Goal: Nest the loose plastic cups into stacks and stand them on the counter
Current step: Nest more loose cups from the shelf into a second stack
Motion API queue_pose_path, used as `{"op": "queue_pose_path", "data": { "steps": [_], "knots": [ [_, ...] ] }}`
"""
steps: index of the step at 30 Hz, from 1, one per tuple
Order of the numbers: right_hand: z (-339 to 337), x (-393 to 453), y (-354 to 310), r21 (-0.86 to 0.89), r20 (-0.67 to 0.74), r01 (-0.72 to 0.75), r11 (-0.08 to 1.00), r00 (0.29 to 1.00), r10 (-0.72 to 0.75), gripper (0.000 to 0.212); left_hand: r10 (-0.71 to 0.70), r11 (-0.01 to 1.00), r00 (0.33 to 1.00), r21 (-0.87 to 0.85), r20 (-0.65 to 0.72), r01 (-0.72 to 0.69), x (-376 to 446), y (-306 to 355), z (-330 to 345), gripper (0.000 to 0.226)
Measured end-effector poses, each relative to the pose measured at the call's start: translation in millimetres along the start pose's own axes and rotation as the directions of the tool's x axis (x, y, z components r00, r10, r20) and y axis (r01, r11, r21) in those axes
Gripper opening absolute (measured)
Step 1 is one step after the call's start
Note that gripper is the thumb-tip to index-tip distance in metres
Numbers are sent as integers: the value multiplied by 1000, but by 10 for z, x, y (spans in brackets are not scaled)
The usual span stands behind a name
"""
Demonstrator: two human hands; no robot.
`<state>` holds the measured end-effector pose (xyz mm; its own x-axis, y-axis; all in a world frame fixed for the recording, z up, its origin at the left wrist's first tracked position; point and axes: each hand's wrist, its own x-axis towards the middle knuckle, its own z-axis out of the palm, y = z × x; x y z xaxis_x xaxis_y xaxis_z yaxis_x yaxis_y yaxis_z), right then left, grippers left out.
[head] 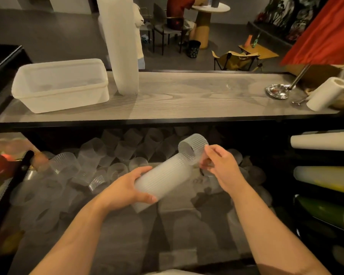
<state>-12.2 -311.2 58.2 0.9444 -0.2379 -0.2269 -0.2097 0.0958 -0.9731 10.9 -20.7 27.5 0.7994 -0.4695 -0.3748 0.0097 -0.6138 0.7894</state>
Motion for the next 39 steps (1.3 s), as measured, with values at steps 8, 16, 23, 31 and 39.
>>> {"op": "queue_pose_path", "data": {
  "steps": [8,16,23,31,39],
  "knots": [
    [-20,-275,62,-236,62,48,971,998,-34,25,69,993,998,-98,12,-67,-60,67,76,94],
    [344,-350,24,-410,214,137,902,976,-50,33,68,992,997,-106,-32,-71,-211,2,40,91],
    [932,-283,-25,-473,413,236,849,910,-23,40,11,997,1000,-73,-22,-13,-451,-150,-113,99],
    [1806,-116,-136,-459,547,303,835,837,-2,40,-174,955,947,-282,-272,94,-769,-542,-449,104],
    [2762,457,156,-568,427,61,821,875,230,24,-304,891,850,-445,-430,94,-1057,-878,-803,106]
  ]
}}
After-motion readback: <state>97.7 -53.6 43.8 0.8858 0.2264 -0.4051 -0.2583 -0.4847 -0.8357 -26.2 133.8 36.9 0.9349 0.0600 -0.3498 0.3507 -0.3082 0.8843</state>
